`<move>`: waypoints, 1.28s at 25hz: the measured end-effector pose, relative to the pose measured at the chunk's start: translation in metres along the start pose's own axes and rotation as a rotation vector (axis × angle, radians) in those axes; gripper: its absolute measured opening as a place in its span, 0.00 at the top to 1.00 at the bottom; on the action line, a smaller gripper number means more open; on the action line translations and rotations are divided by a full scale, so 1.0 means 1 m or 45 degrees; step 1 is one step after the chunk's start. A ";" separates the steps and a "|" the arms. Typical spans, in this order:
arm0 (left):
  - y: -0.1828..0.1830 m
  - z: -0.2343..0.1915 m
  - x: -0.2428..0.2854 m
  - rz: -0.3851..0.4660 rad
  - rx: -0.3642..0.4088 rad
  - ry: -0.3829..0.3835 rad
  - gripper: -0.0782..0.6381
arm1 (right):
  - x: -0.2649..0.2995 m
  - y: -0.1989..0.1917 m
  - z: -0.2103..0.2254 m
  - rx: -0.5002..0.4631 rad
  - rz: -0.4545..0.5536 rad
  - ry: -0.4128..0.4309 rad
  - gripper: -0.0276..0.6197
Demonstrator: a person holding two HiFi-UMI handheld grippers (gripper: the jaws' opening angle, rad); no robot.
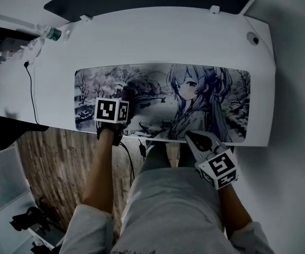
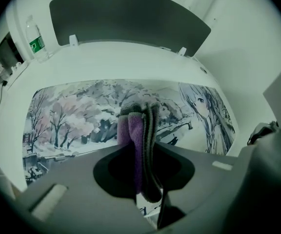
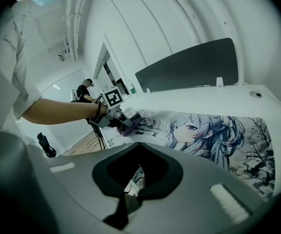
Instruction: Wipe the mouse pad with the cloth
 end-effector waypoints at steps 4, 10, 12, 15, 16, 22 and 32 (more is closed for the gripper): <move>0.003 0.022 0.007 0.000 0.009 -0.008 0.75 | -0.014 -0.008 0.010 0.010 0.010 -0.004 0.95; 0.009 0.051 0.016 -0.002 0.014 -0.024 0.75 | -0.034 -0.017 0.026 0.025 0.029 -0.019 0.95; 0.011 0.062 0.019 -0.007 0.017 -0.034 0.75 | -0.040 -0.019 0.031 0.032 0.036 -0.021 0.95; 0.014 0.080 0.026 -0.016 0.025 -0.050 0.75 | -0.048 -0.023 0.037 0.039 0.047 -0.021 0.95; 0.015 0.085 0.027 -0.018 0.031 -0.050 0.75 | -0.050 -0.024 0.039 0.041 0.051 -0.021 0.95; 0.021 0.116 0.036 -0.034 0.059 -0.072 0.75 | -0.065 -0.029 0.051 0.058 0.069 -0.031 0.95; 0.032 0.170 0.053 -0.063 0.128 -0.122 0.75 | -0.082 -0.038 0.068 0.082 0.091 -0.036 0.95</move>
Point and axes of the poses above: the fingertips, and each gripper's own axes: x forward along the fingers, z to its right, y out of its top, the point moved 9 cm from there along -x, backward along the fingers, and after that the axes turned 1 degree about -y, right-handed, at the moved point
